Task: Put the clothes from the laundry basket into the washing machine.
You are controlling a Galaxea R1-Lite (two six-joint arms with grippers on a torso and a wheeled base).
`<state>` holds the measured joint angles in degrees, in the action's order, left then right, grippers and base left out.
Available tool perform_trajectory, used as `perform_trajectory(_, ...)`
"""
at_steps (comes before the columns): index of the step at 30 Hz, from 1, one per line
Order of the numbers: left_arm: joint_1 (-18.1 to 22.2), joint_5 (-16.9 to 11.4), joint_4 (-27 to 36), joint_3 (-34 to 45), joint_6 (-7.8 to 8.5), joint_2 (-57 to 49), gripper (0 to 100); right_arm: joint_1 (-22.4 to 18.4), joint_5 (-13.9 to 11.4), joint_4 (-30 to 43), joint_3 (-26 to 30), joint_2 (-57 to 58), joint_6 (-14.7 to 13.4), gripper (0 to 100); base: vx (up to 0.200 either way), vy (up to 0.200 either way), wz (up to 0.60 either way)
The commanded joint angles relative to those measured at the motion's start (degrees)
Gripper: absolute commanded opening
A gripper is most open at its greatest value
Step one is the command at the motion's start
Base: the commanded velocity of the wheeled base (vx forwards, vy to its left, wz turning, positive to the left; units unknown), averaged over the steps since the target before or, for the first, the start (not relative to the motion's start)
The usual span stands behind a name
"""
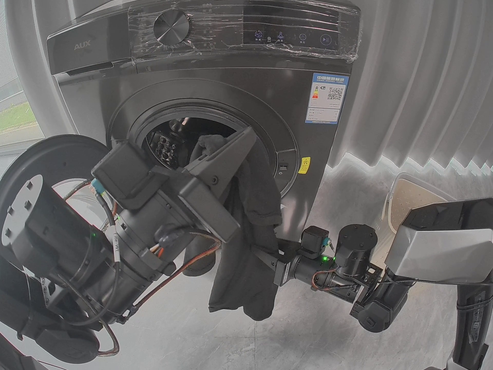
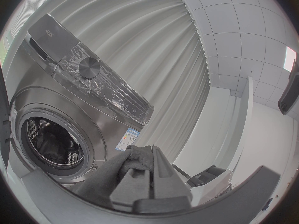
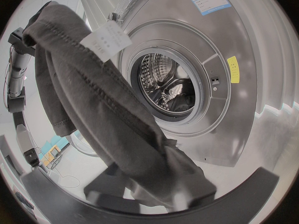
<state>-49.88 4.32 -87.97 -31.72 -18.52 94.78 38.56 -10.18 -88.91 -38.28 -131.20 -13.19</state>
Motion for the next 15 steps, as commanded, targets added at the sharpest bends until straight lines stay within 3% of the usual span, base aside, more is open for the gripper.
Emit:
perform_trajectory(1,0.67,-0.01,-0.19,0.08,-0.12,-0.12,0,0.29,-0.02,-0.04,1.63,0.41,0.01,0,0.000,0.000,0.00)
perform_trajectory(4,1.19,-0.01,-0.27,0.17,-0.12,-0.04,0,0.46,-0.02,-0.13,2.59,0.85,0.01,0,0.000,0.000,0.00)
perform_trajectory(15,11.12,-0.36,-0.27,-0.01,-0.12,3.83,0,6.44,-0.54,0.05,15.78,16.15,0.09,0,0.000,0.000,0.00)
